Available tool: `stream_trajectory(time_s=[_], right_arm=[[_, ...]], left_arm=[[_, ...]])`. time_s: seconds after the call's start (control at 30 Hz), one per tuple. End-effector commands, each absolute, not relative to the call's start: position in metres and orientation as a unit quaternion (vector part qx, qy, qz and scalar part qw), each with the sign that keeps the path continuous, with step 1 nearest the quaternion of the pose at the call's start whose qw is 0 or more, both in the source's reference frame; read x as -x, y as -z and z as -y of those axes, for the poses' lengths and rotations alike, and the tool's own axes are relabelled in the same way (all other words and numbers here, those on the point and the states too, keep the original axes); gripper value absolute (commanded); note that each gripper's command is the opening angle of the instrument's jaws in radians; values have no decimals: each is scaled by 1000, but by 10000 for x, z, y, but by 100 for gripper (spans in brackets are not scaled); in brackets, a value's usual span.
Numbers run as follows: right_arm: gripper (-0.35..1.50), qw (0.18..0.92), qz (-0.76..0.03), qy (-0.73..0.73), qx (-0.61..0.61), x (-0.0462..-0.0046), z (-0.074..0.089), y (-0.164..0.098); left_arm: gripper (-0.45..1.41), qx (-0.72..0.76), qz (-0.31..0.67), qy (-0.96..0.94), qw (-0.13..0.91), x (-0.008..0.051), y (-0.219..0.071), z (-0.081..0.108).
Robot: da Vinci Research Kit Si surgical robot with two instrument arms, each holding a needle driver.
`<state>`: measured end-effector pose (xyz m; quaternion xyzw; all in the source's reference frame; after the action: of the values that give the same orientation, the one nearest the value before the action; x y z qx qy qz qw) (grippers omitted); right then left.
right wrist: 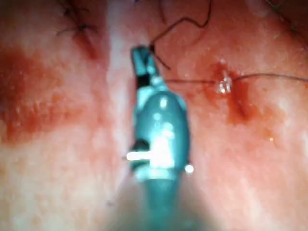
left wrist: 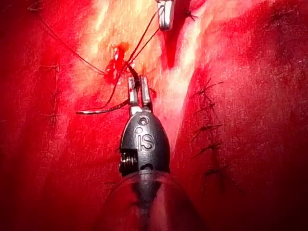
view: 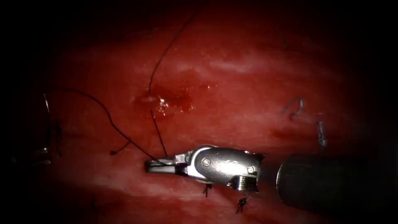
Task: Wound Closure
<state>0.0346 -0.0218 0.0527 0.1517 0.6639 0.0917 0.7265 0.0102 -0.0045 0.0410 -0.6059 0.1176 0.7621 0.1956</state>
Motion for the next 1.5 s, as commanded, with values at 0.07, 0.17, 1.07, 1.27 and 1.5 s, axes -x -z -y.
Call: stream_trajectory(time_s=[0.07, 0.17, 1.07, 1.27, 1.5], right_arm=[[-35, 719, -667, -98, -167, -358, 237, -531], [-35, 711, -671, -100, -184, -362, 251, -524], [135, 718, -689, -14, -94, -344, 180, -569], [135, 716, -692, 2, -96, -332, 189, -582], [141, 707, -695, -5, -129, -332, 199, -586]], left_arm=[[-45, 607, -117, -761, 196, -94, -418, 48], [-45, 607, -118, -761, 196, -91, -422, 47], [-45, 595, -123, -768, 203, -127, -440, 47], [-45, 580, -143, -767, 234, -176, -432, 30], [-45, 566, -173, -767, 247, -217, -429, -2]])
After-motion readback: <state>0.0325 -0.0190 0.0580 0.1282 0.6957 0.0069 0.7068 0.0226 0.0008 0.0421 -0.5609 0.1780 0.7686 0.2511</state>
